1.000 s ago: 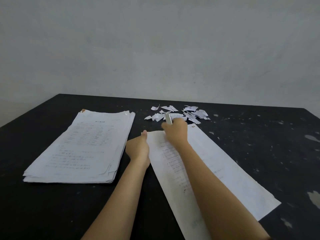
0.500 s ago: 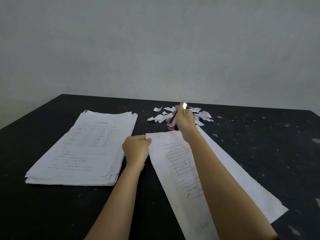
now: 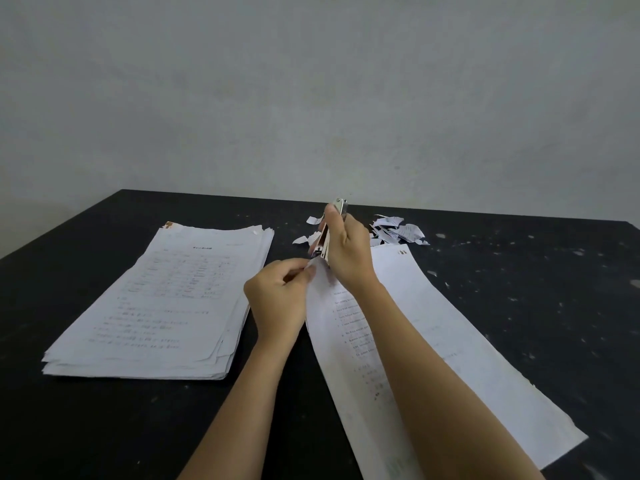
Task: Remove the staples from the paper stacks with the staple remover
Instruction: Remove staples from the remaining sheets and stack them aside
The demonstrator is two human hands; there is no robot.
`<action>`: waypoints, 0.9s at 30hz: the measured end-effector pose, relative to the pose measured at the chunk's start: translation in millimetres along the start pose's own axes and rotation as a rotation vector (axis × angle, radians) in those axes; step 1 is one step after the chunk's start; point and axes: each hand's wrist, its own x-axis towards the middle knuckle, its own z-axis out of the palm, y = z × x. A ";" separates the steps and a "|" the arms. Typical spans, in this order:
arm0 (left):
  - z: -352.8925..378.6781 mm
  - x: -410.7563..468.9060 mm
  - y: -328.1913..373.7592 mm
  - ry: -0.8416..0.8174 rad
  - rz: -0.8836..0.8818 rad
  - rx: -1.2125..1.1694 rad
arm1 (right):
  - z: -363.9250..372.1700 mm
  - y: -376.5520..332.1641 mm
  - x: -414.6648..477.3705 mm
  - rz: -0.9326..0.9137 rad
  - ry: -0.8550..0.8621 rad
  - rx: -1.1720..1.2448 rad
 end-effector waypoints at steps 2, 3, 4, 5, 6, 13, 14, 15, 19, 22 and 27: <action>1.1 -1.2 0.3 0.006 0.040 -0.014 | -0.6 1.5 0.6 -0.028 0.005 -0.041; 1.8 -1.8 0.7 0.011 0.054 -0.026 | -0.5 2.4 1.1 -0.045 0.015 -0.071; 2.7 -2.5 1.2 0.018 0.060 -0.039 | -0.2 3.3 1.1 -0.061 0.023 -0.096; 3.6 -3.4 1.5 0.028 0.062 -0.053 | 0.1 3.8 0.3 -0.075 0.026 -0.112; 4.9 -4.3 2.0 0.039 0.064 -0.063 | 0.9 4.6 -0.7 -0.090 0.026 -0.122; 16.5 -12.5 3.0 0.101 0.027 -0.150 | 5.1 3.0 -7.3 -0.108 0.032 -0.151; 17.8 -13.0 2.8 0.103 0.016 -0.161 | 5.0 1.6 -7.6 -0.091 0.029 -0.150; 18.7 -13.7 2.8 0.103 0.003 -0.174 | 4.8 0.5 -7.9 -0.075 0.029 -0.152; 23.0 -14.6 5.3 0.083 -0.083 -0.182 | 4.7 0.6 -8.7 -0.040 0.042 -0.164; 21.5 -10.2 9.2 0.008 -0.277 -0.296 | 7.3 1.7 -8.9 -0.031 0.073 -0.179; 18.7 -13.6 12.2 -0.218 -0.224 -0.295 | 10.7 8.3 -6.0 0.095 0.169 -0.149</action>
